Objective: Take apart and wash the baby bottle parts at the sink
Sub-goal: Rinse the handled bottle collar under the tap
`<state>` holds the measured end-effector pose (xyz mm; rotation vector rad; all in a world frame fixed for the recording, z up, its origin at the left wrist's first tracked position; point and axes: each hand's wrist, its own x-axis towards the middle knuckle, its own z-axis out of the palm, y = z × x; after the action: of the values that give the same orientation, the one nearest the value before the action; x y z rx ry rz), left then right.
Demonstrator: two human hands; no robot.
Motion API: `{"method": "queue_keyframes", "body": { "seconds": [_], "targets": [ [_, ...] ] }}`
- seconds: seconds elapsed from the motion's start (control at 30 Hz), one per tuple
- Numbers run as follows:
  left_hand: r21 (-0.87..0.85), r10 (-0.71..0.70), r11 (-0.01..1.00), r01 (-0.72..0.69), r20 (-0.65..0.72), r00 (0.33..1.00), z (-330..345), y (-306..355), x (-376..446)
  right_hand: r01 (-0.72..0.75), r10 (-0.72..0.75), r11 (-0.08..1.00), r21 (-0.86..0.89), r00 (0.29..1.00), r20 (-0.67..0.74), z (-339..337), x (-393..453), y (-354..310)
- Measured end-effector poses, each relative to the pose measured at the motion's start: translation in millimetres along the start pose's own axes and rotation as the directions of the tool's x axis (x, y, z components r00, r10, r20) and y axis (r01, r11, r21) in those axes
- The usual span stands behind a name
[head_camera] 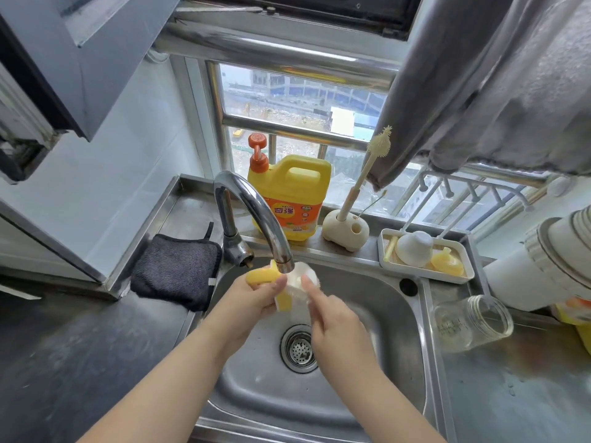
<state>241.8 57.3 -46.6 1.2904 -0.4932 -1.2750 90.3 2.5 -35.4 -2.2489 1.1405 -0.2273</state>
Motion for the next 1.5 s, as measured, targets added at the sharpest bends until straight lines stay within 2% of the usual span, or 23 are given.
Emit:
{"method": "queue_keyframes", "body": {
  "seconds": [0.1,0.23,0.4,0.57,0.67,0.73,0.83,0.9,0.97,1.07,1.13,1.27,1.37,1.5],
  "targets": [
    [0.081,-0.036,0.996,0.036,-0.011,0.999,2.3,-2.5,-0.2,-0.022,0.022,0.999,-0.028,1.000,0.008,-1.2,0.1,0.1],
    [0.073,-0.090,0.994,0.086,0.054,0.995,13.6,0.5,0.7,-0.046,0.047,0.998,0.051,0.999,-0.020,-10.5,22.7,-4.7],
    [-0.157,-0.140,0.980,0.122,-0.111,0.984,12.9,12.4,7.9,0.023,-0.022,0.999,-0.046,0.999,0.026,-0.9,-11.2,-6.4],
    [-0.143,-0.235,0.966,0.217,-0.126,0.964,18.6,9.3,6.3,-0.032,0.031,0.998,-0.059,0.999,-0.029,2.3,6.7,-0.5],
    [-0.113,-0.240,0.968,0.222,-0.174,0.955,19.9,12.4,10.8,0.022,-0.022,1.000,-0.005,0.999,-0.037,-1.1,6.3,-3.9],
    [-0.076,-0.258,0.966,0.248,-0.198,0.946,15.6,14.5,12.7,0.083,-0.084,0.995,-0.061,0.996,-0.008,3.9,-10.4,-2.5],
    [-0.094,-0.321,0.946,0.309,-0.186,0.928,13.9,12.8,10.2,0.119,-0.120,0.978,-0.169,0.993,0.007,6.9,-25.4,3.5],
    [-0.099,-0.357,0.933,0.346,-0.133,0.925,19.5,9.0,7.5,0.077,-0.080,0.990,-0.119,0.996,-0.025,4.7,-10.5,5.9],
    [-0.127,-0.327,0.939,0.320,-0.045,0.944,25.6,6.7,4.2,-0.008,0.008,0.999,-0.038,1.000,-0.019,-2.1,4.2,6.5],
    [-0.116,-0.216,0.968,0.221,0.054,0.975,23.6,8.7,-0.5,-0.011,0.012,1.000,0.019,0.998,-0.060,-6.6,6.1,-0.1],
    [-0.081,-0.197,0.976,0.201,0.059,0.979,21.1,7.8,-3.0,-0.019,0.020,0.999,0.026,0.999,-0.043,-3.8,2.1,2.8],
    [0.051,-0.185,0.980,0.192,-0.111,0.976,17.9,5.2,-4.4,-0.013,0.013,0.998,0.061,1.000,-0.012,4.5,-12.4,7.5],
    [0.059,-0.144,0.985,0.162,-0.237,0.961,13.5,3.2,-2.7,0.027,-0.028,0.999,0.017,0.998,0.050,10.7,-27.6,9.7],
    [0.108,-0.096,0.985,0.131,-0.279,0.955,16.9,-1.8,-1.6,-0.013,0.013,1.000,0.013,0.999,-0.034,6.8,-6.3,7.7]
  ]
}}
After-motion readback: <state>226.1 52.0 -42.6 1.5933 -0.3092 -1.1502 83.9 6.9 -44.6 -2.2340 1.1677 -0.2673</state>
